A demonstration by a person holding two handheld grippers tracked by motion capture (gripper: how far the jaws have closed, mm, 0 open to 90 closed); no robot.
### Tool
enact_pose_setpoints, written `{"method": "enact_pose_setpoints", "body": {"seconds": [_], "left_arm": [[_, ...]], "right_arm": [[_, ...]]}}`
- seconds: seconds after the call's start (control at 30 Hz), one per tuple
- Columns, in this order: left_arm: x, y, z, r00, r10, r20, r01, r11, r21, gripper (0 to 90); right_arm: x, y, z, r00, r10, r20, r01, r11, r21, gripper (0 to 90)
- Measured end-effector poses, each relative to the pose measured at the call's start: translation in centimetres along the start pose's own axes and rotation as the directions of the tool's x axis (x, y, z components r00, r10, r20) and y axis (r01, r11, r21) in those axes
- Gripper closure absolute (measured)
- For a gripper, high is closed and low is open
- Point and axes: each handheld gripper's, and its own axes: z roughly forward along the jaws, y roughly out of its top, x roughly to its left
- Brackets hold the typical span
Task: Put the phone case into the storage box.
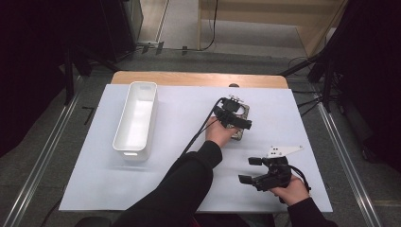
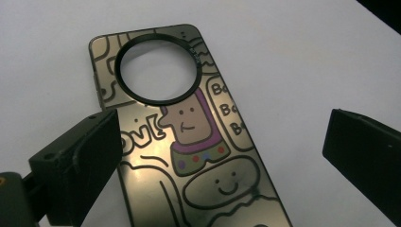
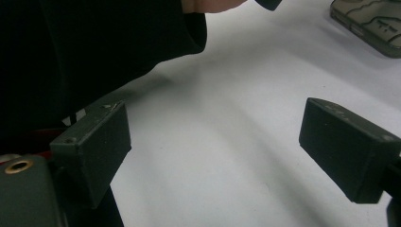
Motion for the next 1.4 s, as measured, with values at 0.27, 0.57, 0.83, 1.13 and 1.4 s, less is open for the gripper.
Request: {"method": "enact_pose_setpoints", "body": {"seconds": [0.27, 0.57, 0.83, 1.13, 1.4], "left_arm": [[0.4, -0.6, 0.5, 0.9991, -0.042, -0.011, 0.042, 0.9991, -0.008, 0.0], [0.2, -1.0, 1.0, 0.9974, -0.057, -0.043, 0.057, 0.9983, -0.011, 0.0], [0.0, -1.3, 1.2, 0.9948, -0.08, -0.062, 0.079, 0.9966, -0.024, 0.0], [-0.1, -1.7, 1.6, 0.9931, -0.084, -0.081, 0.083, 0.9963, -0.024, 0.0], [-0.7, -1.8, 2.0, 0.9899, -0.057, -0.13, 0.054, 0.9982, -0.026, 0.0]], "right_arm": [[0.0, 0.0, 0.0, 1.0, -0.002, -0.001, 0.002, 1.0, -0.001, 8.8], [0.0, 0.0, 0.0, 1.0, -0.003, 0.001, 0.003, 1.0, 0.002, 8.8], [0.0, 0.0, 0.0, 1.0, -0.003, 0.001, 0.003, 1.0, 0.001, 8.8], [0.0, 0.0, 0.0, 1.0, -0.003, 0.002, 0.003, 1.0, 0.002, 8.8], [0.0, 0.0, 0.0, 1.0, 0.002, 0.003, -0.002, 1.0, 0.003, 8.8]]}}
